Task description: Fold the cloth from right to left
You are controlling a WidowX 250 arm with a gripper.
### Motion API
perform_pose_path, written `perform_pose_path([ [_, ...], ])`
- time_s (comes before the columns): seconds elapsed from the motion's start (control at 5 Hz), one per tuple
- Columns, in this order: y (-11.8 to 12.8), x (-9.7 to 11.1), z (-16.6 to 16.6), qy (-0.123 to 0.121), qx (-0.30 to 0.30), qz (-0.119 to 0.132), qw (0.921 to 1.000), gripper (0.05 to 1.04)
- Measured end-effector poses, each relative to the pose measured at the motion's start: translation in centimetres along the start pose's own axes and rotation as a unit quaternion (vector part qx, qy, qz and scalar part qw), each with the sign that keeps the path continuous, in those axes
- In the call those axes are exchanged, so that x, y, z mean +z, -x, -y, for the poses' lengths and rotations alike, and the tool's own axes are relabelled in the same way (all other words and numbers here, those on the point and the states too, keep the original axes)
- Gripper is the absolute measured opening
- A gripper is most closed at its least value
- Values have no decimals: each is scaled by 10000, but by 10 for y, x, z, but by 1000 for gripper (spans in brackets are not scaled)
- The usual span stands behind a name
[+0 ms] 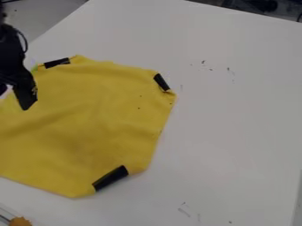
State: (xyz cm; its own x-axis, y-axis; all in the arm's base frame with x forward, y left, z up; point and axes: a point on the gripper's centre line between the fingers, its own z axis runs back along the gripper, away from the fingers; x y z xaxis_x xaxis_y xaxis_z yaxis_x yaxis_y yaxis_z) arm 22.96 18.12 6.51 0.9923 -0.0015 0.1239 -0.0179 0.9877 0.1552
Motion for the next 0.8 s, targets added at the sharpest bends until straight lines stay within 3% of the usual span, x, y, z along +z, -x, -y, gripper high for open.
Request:
perform_pose_path([
  [0.4, -78, -11, 47, 176, -506, 102, 9985, 1001],
  [0.6, -118, -16, 77, 235, -528, -40, 9983, 1001],
  [0.8, -148, -15, 109, 230, -496, -16, 9985, 1001],
])
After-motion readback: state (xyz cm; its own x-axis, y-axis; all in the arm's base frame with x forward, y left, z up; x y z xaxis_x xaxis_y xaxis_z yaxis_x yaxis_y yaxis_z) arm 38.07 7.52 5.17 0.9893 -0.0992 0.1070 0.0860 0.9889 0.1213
